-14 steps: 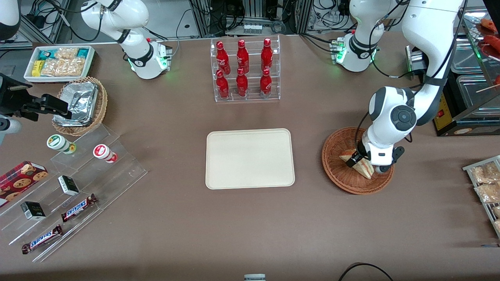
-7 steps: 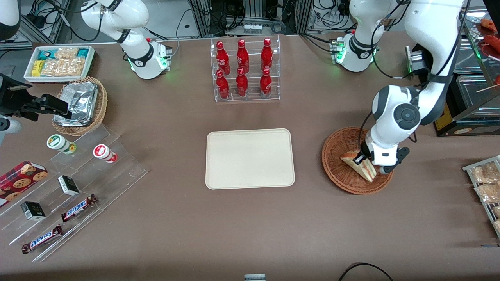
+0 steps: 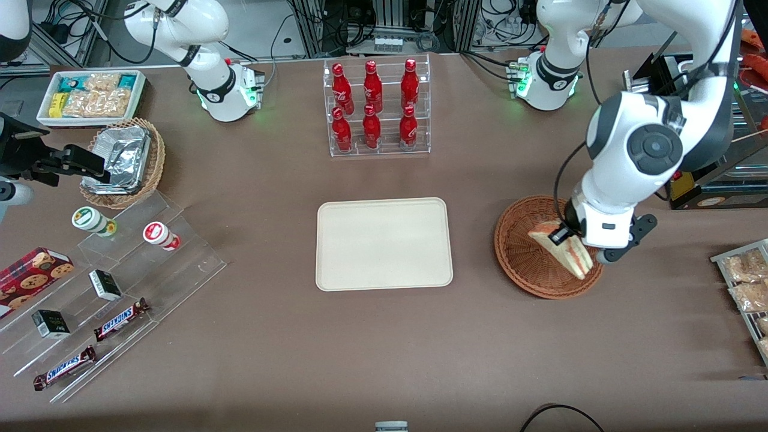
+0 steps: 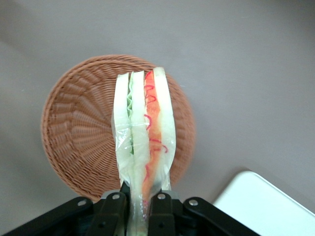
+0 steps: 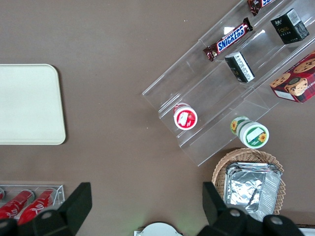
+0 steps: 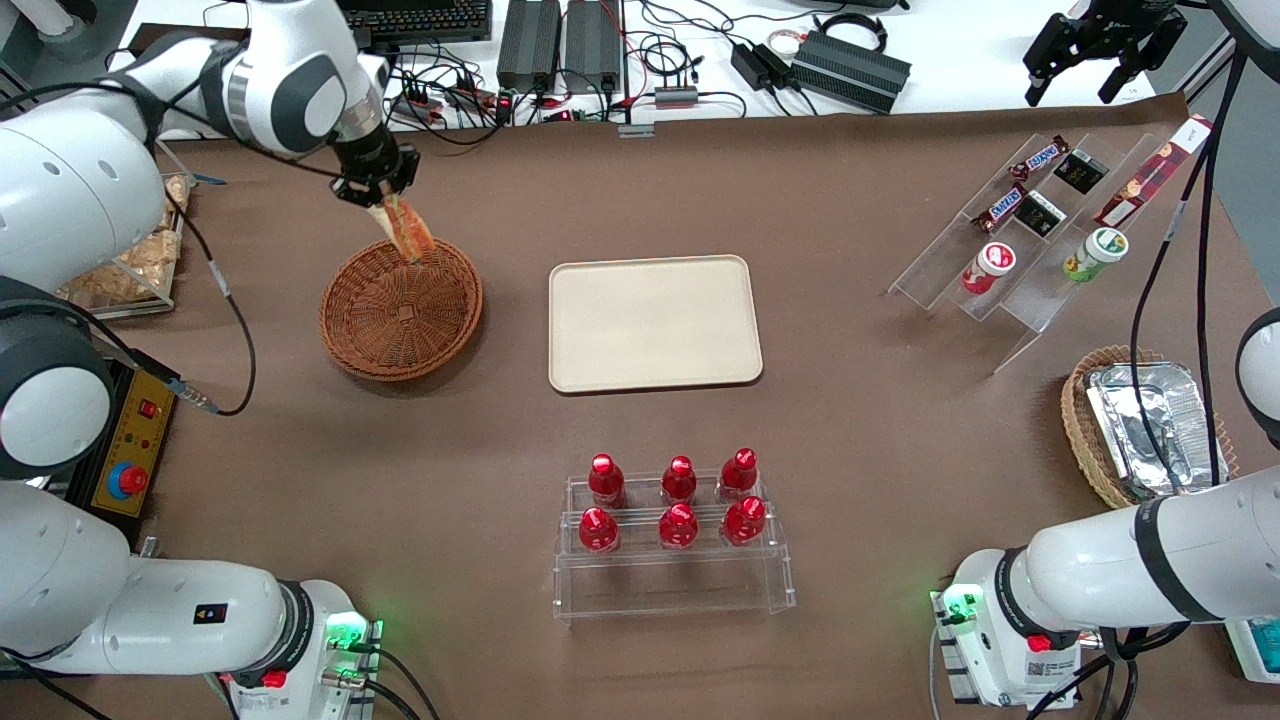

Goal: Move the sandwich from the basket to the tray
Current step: 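Lift the sandwich up out of the basket with the left gripper, then carry the sandwich over the cream tray with the left gripper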

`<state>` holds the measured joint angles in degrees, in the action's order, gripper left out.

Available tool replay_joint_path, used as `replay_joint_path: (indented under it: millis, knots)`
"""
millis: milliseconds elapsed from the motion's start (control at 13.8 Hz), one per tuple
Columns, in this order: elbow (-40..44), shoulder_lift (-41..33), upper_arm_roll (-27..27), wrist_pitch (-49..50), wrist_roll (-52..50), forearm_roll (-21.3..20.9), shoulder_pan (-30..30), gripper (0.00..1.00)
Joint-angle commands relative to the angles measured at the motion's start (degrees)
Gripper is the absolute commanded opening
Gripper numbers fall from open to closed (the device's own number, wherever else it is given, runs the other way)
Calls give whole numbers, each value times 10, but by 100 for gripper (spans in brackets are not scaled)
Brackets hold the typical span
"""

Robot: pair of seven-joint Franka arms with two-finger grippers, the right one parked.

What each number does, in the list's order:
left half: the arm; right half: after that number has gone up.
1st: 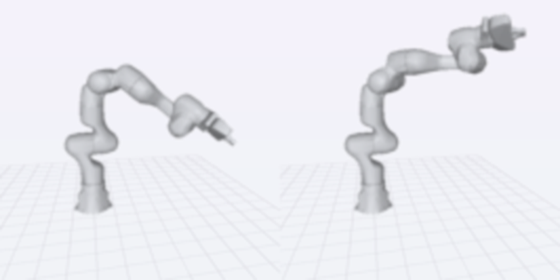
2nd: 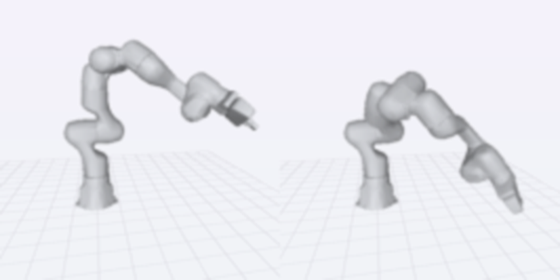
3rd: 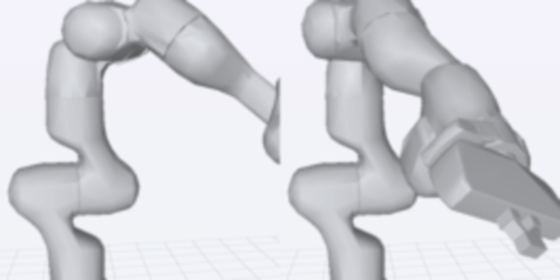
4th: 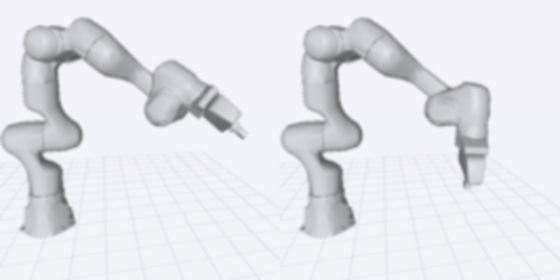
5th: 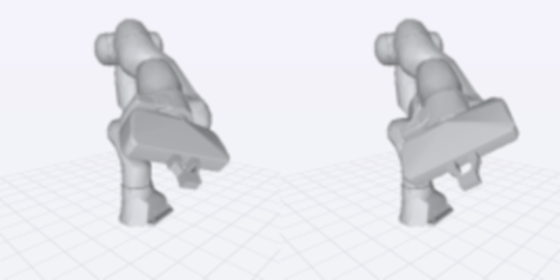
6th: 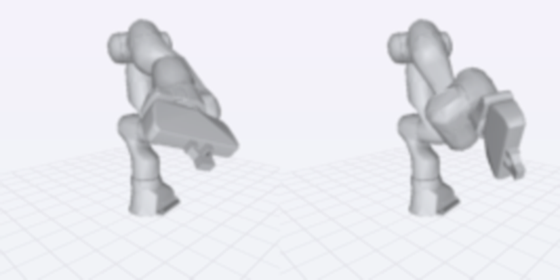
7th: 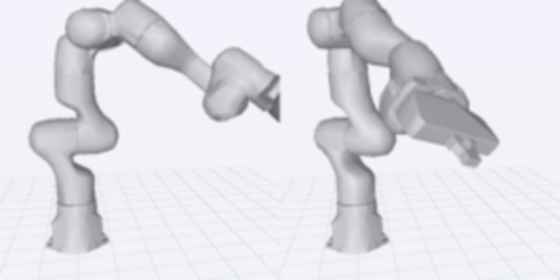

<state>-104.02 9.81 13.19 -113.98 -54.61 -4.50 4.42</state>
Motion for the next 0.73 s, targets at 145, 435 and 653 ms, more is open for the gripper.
replay_joint_path:
  millis: [145, 435, 653]
  knots:
    - [106, 76, -1, 35, -10, 1, 100, 0]
    - [158, 137, -2, 33, -5, -1, 177, 0]
    - [197, 190, -1, 18, -3, 0, 217, 0]
